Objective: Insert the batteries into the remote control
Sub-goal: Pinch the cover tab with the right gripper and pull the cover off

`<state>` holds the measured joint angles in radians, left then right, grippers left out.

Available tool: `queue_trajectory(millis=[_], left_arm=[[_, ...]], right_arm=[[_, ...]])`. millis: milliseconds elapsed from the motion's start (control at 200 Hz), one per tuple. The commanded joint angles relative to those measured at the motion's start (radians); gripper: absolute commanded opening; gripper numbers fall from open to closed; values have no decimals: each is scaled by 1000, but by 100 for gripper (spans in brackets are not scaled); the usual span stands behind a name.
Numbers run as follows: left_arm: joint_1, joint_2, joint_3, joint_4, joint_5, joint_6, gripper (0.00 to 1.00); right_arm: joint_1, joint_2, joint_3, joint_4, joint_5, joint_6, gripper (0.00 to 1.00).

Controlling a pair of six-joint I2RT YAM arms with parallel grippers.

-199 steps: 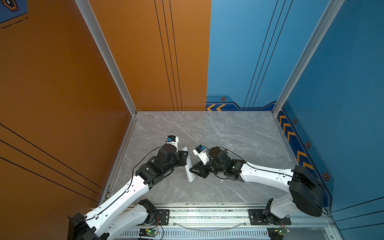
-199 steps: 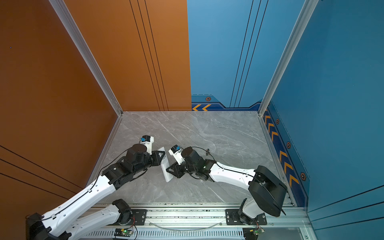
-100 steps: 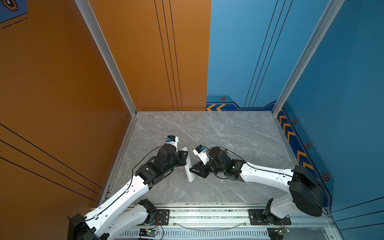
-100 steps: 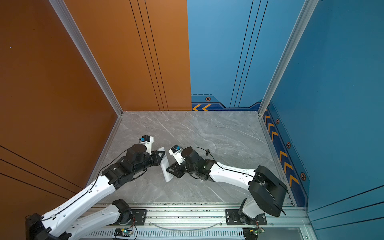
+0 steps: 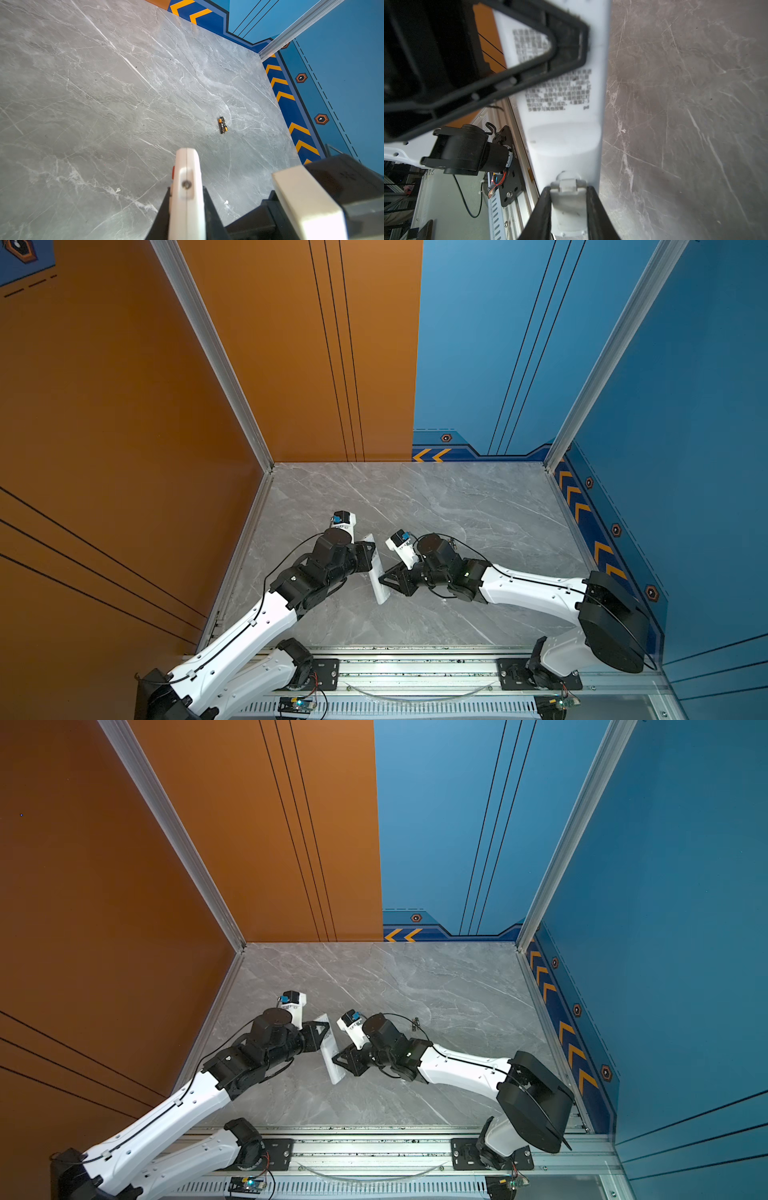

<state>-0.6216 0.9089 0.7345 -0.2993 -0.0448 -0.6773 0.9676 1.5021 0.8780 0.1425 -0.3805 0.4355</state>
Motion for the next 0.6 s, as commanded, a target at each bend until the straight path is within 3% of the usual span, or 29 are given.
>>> queue_trajectory(millis=[0, 596], left_arm=[[9, -8, -20, 40, 3, 17, 0], [38, -3, -46, 32, -13, 30, 0]], right_arm=[[6, -9, 30, 34, -11, 0, 25], [-1, -22, 0, 22, 27, -11, 25]])
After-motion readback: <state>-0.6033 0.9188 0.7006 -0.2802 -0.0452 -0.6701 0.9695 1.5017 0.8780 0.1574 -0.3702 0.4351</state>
